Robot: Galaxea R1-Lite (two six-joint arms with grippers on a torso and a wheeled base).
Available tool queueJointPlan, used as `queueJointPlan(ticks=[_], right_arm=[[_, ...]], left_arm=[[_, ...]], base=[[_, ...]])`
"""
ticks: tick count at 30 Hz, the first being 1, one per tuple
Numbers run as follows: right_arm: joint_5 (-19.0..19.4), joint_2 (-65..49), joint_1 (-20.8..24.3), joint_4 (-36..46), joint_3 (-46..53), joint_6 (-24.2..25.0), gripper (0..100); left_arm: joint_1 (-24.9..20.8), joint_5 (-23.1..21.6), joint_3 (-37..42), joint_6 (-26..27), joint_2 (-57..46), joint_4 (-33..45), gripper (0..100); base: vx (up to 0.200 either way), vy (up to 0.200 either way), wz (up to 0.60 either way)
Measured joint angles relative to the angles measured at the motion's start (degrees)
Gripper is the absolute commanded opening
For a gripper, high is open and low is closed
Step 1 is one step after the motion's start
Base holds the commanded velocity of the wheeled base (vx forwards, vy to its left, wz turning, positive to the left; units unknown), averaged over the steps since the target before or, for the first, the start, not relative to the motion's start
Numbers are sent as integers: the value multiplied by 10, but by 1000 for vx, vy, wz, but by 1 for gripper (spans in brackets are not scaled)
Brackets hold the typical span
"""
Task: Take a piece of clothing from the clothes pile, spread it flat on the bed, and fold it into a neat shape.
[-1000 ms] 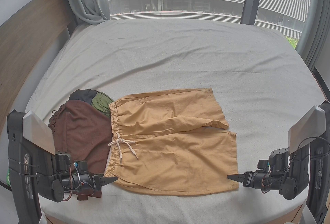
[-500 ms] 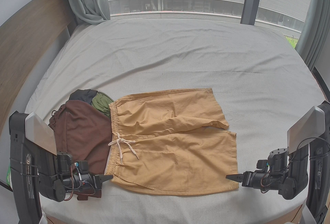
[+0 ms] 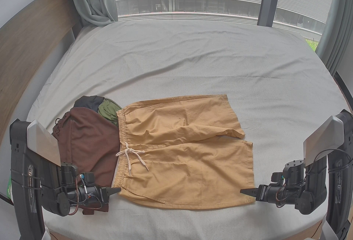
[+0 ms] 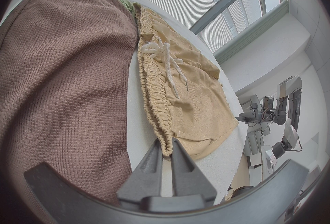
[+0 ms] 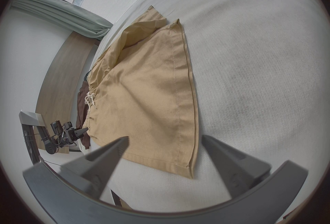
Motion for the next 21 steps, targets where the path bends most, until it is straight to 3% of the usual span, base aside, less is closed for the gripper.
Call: queueJointPlan(ticks=[14, 21], right_arm=[[-1, 2, 1, 0, 13, 0, 0], [3, -7, 1, 0, 45, -3, 0]], left_arm=[[1, -3, 5, 1, -1, 0, 0], [16, -59, 40, 6, -19, 0, 0]], base=[[0, 0, 0], [0, 0, 0]])
